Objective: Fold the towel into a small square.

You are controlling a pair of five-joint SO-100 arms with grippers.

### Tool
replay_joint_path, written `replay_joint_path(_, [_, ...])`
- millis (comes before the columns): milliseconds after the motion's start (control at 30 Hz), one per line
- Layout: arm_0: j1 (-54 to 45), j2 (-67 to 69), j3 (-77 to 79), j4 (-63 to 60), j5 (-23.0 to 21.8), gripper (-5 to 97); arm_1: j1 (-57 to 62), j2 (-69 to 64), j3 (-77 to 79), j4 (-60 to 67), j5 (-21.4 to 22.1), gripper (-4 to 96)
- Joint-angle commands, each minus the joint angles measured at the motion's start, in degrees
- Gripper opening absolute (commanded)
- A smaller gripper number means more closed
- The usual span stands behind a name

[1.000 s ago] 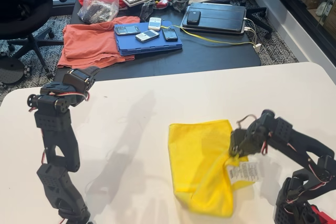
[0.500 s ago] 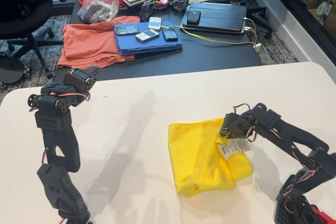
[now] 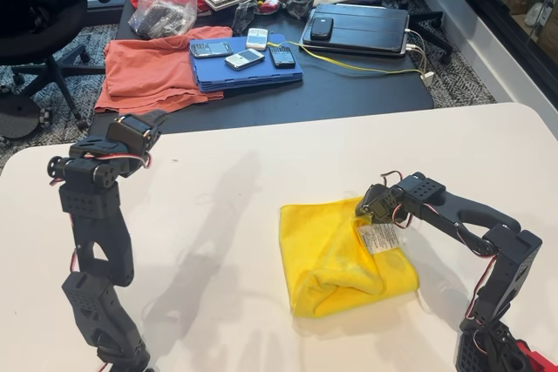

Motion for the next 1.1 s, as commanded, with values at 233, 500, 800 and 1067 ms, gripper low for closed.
replay_joint_path(233, [7.6, 8.9, -12.3, 0.7, 0.2, 39, 0.7, 0.6, -0.3, 0.0, -0.1, 12.0])
replay_joint_path(500, [1.1, 11.5, -8.7, 15.3, 0.7, 41, 3.4, 0.5, -0.2, 0.0, 0.4, 12.0])
replay_joint_path(800, [-11.2, 18.6, -9.1, 37.3, 9.5, 41, 1.8, -1.1, -0.4, 0.0, 0.4, 12.0])
replay_joint_path(1067, [-12.2, 4.0, -7.1, 24.7, 11.3, 41, 1.5, -0.6, -0.4, 0.0, 0.4, 12.0])
